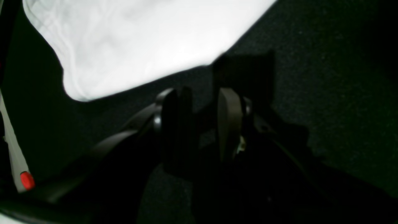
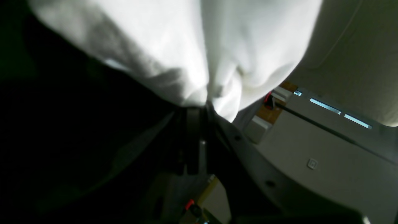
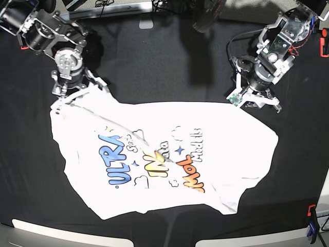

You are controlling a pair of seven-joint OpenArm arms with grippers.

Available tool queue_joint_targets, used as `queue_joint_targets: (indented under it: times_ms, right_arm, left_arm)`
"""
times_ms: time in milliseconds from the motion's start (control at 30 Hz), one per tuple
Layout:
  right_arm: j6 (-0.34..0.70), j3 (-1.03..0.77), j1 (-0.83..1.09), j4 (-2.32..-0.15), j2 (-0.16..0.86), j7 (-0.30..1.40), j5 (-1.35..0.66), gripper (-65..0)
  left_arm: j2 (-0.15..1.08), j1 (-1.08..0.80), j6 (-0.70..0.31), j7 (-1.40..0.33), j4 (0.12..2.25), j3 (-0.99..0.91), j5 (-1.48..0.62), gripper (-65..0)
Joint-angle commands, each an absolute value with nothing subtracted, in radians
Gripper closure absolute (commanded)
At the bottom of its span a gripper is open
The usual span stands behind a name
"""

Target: Layout the t-shirt on the table in an organized manner, then fold the t-shirt properly

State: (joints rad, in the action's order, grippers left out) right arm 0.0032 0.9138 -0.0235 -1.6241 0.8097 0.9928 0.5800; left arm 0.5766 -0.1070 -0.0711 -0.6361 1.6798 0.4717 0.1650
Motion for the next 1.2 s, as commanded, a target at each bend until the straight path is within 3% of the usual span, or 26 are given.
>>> queue_joint_targets:
  times_ms: [0, 233, 367, 600, 733, 833, 1167]
  right_arm:
    - [-0.008, 0.904, -0.026, -1.654, 0.834, 1.008, 0.603, 0.0]
    - [-0.006, 0.904, -0.014, -1.739, 0.844, 1.010, 0.603, 0.0]
    - [-0.006, 0.904, -0.014, -1.764, 0.844, 1.011, 0.603, 0.0]
    - [-0.007, 0.904, -0.014, -1.765, 0.845, 1.011, 0.603, 0.0]
    - [-0.007, 0.904, -0.014, -1.765, 0.845, 1.010, 0.603, 0.0]
    - [-0.007, 0.904, -0.014, -1.765, 0.845, 1.005, 0.603, 0.0]
    - [-0.007, 0.904, -0.014, -1.765, 0.844, 0.996, 0.599, 0.0]
  left_arm:
    - [0.587, -0.097, -0.060, -0.627, 1.695, 0.466, 0.173, -20.5]
    - [0.480, -0.097, -0.060, -0.575, 1.694, 0.466, 0.132, -20.5]
    - [0.390, -0.097, -0.060, -0.575, 1.684, 0.466, 0.307, -20.5]
    - [0.330, -0.047, -0.040, -0.615, 1.447, 0.466, 0.393, -20.5]
    - [0.333, -0.051, 0.144, -0.764, 1.416, 0.466, 0.460, -20.5]
    - [0.336, -0.046, 0.252, -0.749, 1.428, 0.466, 0.550, -20.5]
    - [0.332, 0.116, 0.245, -0.629, 1.404, 0.466, 0.479, -20.5]
